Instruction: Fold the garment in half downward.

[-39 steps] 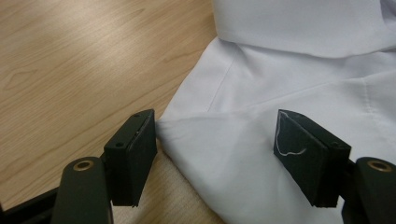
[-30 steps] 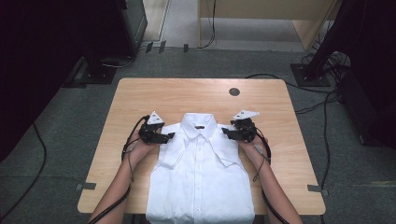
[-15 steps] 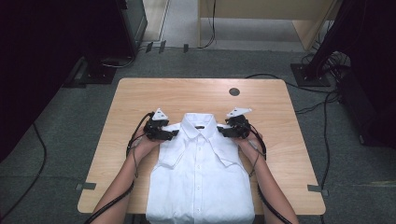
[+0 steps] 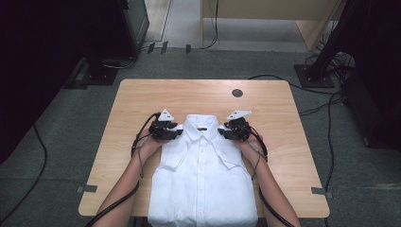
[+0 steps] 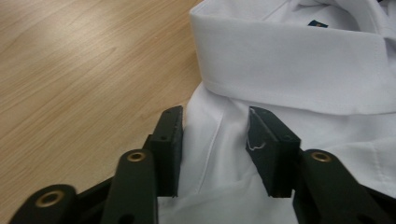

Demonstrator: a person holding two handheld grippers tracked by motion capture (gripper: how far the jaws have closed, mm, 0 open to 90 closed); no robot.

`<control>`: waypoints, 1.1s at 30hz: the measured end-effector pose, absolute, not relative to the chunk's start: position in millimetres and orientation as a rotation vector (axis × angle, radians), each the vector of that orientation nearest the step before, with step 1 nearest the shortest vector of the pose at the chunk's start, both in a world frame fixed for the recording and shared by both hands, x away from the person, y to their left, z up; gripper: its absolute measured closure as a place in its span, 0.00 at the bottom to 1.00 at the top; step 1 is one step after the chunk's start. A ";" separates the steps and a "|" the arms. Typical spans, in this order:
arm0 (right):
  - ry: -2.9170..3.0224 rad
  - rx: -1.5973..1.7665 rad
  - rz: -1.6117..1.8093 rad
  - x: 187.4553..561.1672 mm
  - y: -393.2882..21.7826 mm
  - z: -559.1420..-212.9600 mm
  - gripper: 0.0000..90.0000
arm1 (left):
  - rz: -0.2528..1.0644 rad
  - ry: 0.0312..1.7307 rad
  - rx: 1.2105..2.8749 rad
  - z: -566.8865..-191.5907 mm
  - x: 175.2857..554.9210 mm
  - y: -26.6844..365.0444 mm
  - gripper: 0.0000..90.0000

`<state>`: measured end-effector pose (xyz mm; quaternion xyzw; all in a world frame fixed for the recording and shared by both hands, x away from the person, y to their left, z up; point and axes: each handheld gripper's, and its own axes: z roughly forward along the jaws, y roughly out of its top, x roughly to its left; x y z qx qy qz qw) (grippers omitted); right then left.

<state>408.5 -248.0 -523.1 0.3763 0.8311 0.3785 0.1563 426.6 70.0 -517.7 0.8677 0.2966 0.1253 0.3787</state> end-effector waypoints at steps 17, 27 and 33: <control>2.451 1.067 1.061 418.9 -248.0 -498.5 0.99 | 0.189 0.845 2.227 -486.6 446.5 61.1 0.98; 2.133 0.813 1.085 420.5 -241.5 -364.2 0.99 | 0.518 0.744 1.953 -366.1 449.9 70.4 0.98; 2.120 0.790 1.032 409.5 -237.3 -367.5 0.99 | 0.472 0.750 1.998 -383.3 436.3 68.4 0.98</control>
